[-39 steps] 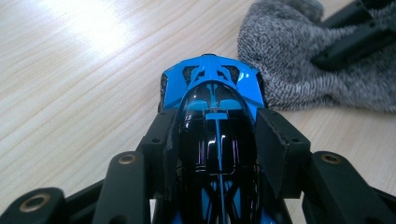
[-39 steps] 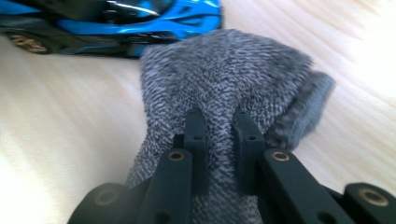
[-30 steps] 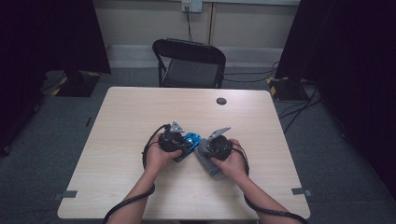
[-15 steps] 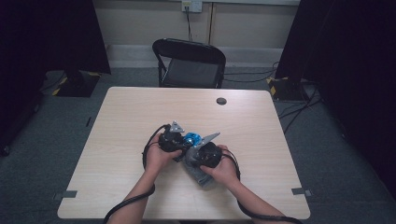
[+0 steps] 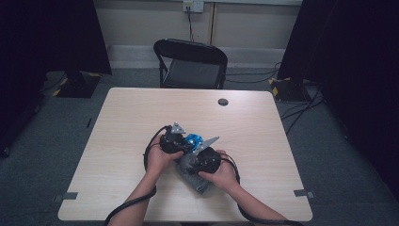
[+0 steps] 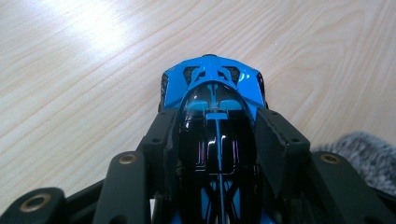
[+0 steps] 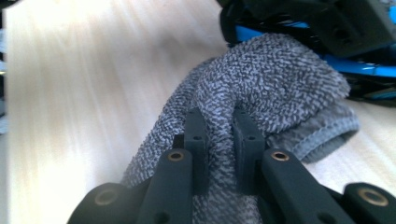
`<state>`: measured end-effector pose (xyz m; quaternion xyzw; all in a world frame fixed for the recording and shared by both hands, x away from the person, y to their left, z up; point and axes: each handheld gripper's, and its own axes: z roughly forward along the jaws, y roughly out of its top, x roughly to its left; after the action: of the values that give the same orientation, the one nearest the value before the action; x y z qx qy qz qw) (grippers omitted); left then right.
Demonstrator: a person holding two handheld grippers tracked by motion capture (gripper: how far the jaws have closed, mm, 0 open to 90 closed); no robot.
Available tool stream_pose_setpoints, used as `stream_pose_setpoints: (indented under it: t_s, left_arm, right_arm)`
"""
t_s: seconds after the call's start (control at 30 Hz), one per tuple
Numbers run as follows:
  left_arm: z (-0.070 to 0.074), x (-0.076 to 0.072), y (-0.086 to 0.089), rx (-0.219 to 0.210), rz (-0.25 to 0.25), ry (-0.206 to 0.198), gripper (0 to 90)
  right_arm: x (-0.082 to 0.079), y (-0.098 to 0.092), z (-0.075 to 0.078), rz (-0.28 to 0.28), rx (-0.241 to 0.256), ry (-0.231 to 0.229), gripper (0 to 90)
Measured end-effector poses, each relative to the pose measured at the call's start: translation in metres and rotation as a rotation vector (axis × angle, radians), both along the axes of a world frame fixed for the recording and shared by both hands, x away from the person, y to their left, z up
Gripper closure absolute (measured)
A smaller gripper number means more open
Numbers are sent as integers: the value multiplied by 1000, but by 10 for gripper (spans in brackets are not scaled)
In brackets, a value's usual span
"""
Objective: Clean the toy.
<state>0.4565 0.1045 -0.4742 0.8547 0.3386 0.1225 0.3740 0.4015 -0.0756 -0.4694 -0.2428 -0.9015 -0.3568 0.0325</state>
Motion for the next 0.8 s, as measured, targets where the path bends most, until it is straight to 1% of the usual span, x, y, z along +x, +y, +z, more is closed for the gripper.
stream_pose_setpoints:
  t_s: [0.03,0.13,0.17,0.2,0.3,0.33,0.37,0.4,0.5,0.57,0.63,0.8]
  left_arm:
    - [0,0,0,-1,0,0,511]
    - [0,0,0,-3,0,0,511]
    - [0,0,0,-6,2,1,511]
    - [0,0,0,-7,3,3,511]
    - [0,0,0,-7,3,6,512]
    - [0,0,0,-7,3,6,511]
    - [0,0,0,-9,3,7,511]
    - [0,0,1,-7,0,10,511]
    - [0,0,0,-4,0,10,512]
    - [0,0,0,-4,-1,10,511]
    - [0,0,0,-5,0,8,512]
    - [0,0,0,-5,-1,5,512]
  right_arm:
    - [-1,-2,1,4,6,2,787]
    - [-3,-8,4,10,3,-4,786]
    - [-3,-12,4,6,-1,-10,787]
    - [-2,-17,6,0,5,-15,787]
    - [1,-31,10,-31,12,-20,787]
    - [1,-31,10,-31,12,-20,787]
    - [3,-36,11,-44,14,-24,787]
    - [7,-46,15,-73,4,-37,787]
    - [14,-58,20,-114,-5,-57,787]
    - [19,-65,24,-148,2,-70,787]
    - [25,-70,27,-180,-7,-92,787]
    - [38,-79,26,-245,-9,-102,787]
